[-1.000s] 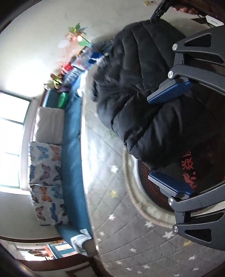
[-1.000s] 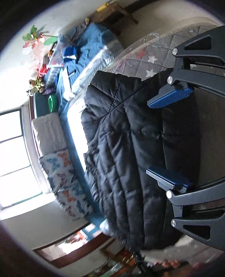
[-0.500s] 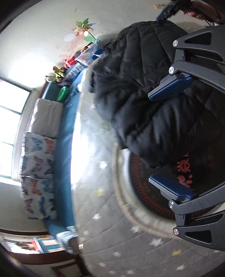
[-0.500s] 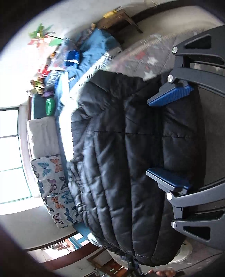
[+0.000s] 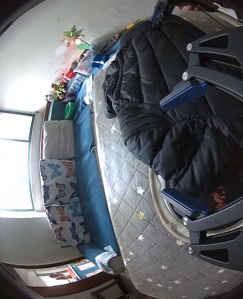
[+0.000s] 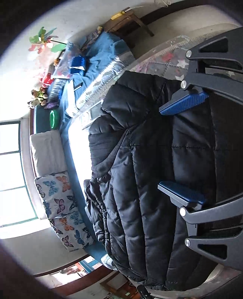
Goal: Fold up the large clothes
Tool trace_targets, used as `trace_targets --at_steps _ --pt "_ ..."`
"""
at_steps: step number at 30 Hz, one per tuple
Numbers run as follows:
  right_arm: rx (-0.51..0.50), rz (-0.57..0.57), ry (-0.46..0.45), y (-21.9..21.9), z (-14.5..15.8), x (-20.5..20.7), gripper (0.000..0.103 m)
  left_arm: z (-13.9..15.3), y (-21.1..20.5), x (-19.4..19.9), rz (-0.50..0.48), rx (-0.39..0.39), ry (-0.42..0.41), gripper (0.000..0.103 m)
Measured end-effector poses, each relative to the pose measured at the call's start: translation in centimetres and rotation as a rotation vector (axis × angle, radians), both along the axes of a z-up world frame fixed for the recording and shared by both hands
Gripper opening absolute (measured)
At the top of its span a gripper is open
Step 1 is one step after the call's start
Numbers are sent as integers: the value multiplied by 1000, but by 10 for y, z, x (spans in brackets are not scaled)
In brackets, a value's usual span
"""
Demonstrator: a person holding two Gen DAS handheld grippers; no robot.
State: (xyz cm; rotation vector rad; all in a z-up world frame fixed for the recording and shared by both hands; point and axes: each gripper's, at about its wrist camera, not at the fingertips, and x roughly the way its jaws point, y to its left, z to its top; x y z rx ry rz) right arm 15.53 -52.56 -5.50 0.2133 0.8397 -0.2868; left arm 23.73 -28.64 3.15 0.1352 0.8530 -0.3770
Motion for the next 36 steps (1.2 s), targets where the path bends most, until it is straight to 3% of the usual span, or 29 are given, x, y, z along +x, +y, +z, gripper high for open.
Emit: trace_targets --at_steps 9,14,18,24,31,36 --pt "-75 38 -44 46 30 -39 80 25 11 -60 -22 3 -95 93" --pt "-39 70 -79 76 41 -63 80 40 22 -107 -41 22 -132 103" --pt "-60 81 -101 104 47 -80 80 49 36 -141 -45 9 -157 103" --pt "-84 77 -114 142 47 -102 80 57 55 -190 -56 6 -167 103" --pt "-22 47 -137 169 40 -131 80 55 88 -233 -36 -32 -155 103" --pt "-56 43 -134 183 40 -142 80 49 102 -253 -27 -30 -160 103"
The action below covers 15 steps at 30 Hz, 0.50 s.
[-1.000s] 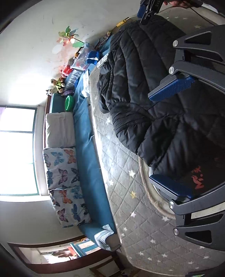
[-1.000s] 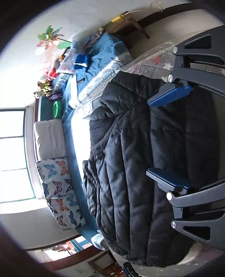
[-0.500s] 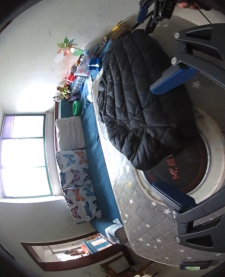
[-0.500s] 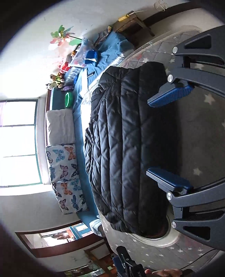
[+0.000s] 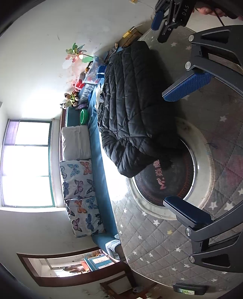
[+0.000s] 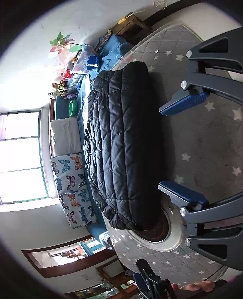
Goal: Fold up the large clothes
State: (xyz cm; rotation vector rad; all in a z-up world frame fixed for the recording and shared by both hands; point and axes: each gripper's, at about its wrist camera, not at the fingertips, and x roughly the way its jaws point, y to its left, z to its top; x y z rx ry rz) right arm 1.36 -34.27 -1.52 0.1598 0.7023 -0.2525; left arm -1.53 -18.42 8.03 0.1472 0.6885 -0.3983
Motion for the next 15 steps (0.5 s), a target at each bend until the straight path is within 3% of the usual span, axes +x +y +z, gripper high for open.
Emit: trace_targets --at_steps 5,15 --pt "-27 12 -5 12 1 -7 80 -1 7 -8 40 24 -24 103" --pt "-64 28 -15 26 5 -9 80 3 9 -15 27 22 -37 103"
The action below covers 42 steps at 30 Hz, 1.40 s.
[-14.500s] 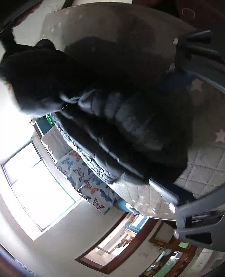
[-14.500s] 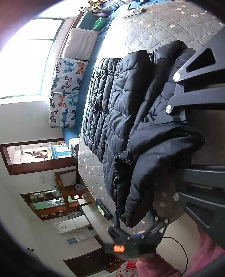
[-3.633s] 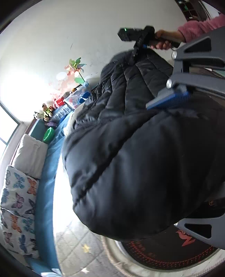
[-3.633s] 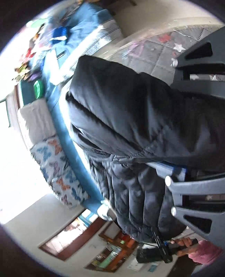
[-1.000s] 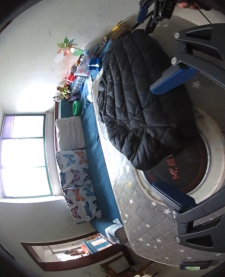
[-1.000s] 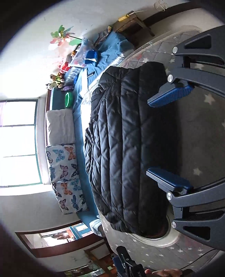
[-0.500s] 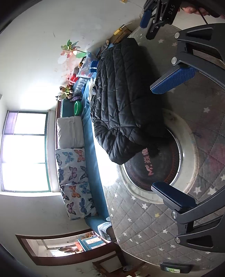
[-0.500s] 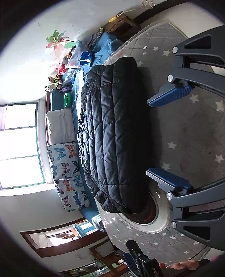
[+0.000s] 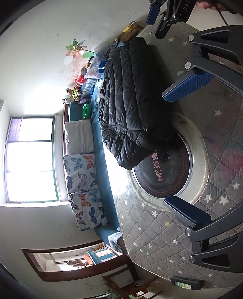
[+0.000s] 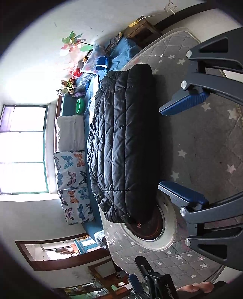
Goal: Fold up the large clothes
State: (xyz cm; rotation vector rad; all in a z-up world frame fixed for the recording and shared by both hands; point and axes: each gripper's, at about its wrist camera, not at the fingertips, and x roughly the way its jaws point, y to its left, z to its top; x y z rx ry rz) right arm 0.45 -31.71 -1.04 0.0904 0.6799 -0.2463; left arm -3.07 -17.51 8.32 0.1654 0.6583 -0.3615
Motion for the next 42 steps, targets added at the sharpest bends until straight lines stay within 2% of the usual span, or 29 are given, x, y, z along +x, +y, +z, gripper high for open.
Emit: trace_targets --at_steps 13,42 --pt "-1 8 -5 4 2 -1 80 1 -5 -8 -23 22 -16 103" --pt "3 14 2 7 2 2 80 -17 -10 -2 -42 60 -4 103"
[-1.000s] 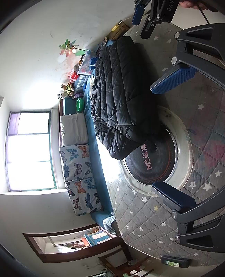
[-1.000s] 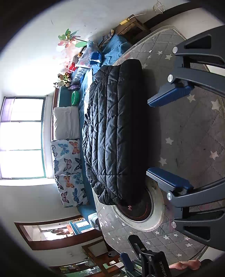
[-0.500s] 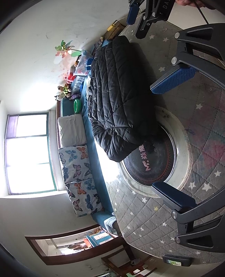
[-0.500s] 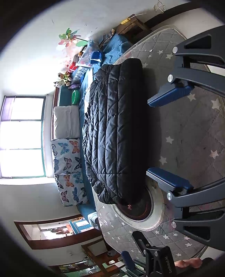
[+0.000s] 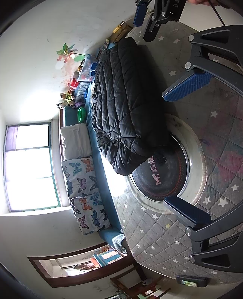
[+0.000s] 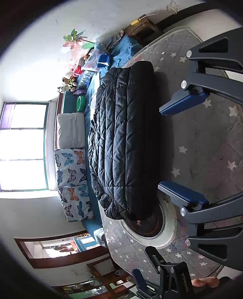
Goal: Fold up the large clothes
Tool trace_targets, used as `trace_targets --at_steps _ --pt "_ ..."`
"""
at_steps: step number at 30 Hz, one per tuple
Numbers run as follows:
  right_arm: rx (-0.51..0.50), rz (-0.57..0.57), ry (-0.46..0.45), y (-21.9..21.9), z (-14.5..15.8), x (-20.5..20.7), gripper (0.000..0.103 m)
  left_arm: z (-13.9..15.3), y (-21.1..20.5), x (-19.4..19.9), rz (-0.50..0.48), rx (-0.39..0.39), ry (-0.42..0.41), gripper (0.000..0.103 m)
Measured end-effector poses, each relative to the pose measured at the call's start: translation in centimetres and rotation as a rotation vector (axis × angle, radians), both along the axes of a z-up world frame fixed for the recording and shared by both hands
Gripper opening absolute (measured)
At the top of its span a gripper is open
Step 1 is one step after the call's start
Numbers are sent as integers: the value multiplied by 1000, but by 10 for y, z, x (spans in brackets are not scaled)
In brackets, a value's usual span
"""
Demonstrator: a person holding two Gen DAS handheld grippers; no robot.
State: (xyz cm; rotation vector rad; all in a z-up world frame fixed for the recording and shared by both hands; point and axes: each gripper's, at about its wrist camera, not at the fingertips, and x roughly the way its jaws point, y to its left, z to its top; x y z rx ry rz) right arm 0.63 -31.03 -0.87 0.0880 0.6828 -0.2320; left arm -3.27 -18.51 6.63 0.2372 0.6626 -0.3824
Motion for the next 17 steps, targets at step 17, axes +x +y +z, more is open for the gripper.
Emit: trace_targets --at_steps 17 --pt "3 7 4 1 -2 4 80 -7 0 2 -14 5 4 103"
